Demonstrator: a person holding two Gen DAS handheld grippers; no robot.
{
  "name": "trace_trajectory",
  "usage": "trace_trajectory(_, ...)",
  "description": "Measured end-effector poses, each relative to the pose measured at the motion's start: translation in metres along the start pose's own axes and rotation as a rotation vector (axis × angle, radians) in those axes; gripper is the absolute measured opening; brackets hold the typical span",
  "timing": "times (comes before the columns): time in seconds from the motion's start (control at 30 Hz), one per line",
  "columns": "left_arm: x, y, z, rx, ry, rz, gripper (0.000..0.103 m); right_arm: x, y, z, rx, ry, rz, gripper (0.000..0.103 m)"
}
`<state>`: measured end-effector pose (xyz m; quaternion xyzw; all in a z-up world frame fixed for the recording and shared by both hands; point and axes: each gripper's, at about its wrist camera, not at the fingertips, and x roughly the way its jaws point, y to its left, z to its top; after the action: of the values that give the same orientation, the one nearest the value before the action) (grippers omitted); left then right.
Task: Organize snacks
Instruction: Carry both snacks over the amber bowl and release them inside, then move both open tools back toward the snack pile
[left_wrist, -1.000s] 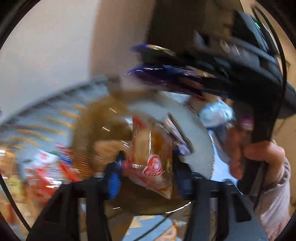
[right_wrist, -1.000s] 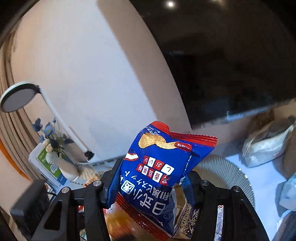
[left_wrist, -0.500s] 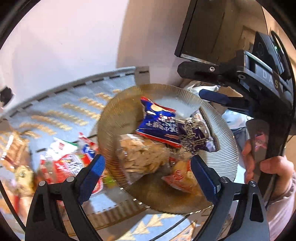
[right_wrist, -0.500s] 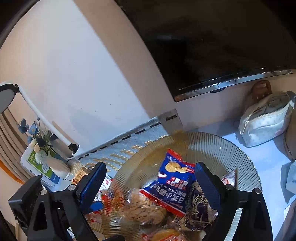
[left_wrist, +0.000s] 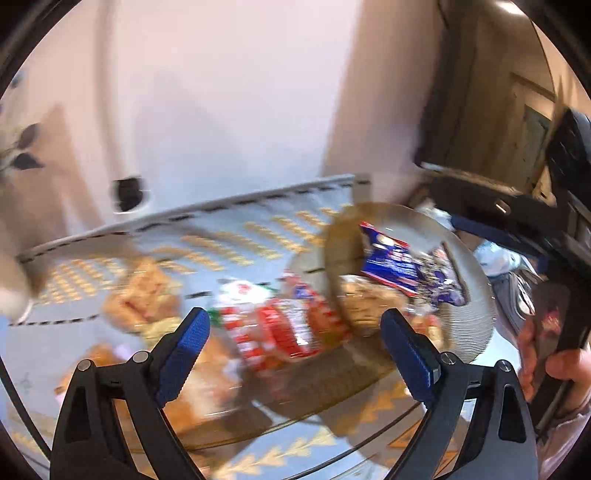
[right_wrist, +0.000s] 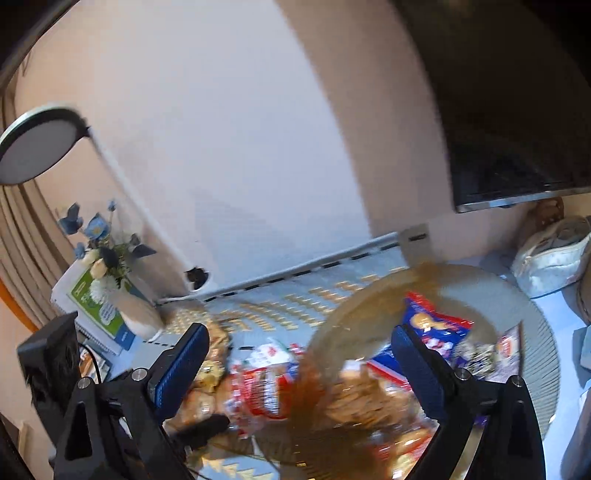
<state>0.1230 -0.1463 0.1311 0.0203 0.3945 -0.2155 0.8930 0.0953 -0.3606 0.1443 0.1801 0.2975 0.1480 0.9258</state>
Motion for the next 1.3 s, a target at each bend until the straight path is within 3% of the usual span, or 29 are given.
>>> trace_trajectory(0.2, -0.033, 0.062, -0.008, -0.05, -0.031, 0.103, 0.093, 0.009, 0.05, -0.017, -0.051, 0.022, 0.031, 0.1)
trace_trajectory(0.57, -0.048, 0.164, -0.047, -0.139, 0.017, 0.247, 0.093, 0.052, 0.124, -0.082, -0.165, 0.145, 0.069, 0.101)
trace_trajectory(0.93, -0.018, 0.233, -0.106, -0.171, 0.148, 0.268, 0.093, 0.108, 0.144, -0.153, -0.221, 0.301, 0.051, 0.101)
trace_trajectory(1.07, 0.002, 0.24, -0.114, -0.125, 0.189, 0.29, 0.093, 0.126, 0.151, -0.175, -0.293, 0.336, 0.007, 0.101)
trace_trajectory(1.23, 0.016, 0.238, -0.108, -0.091, 0.172, 0.27, 0.103, 0.152, 0.164, -0.202, -0.477, 0.365, -0.098, 0.103)
trace_trajectory(1.3, 0.021, 0.238, -0.104, -0.08, 0.173, 0.256, 0.103, 0.155, 0.165, -0.203, -0.502, 0.359, -0.085, 0.103)
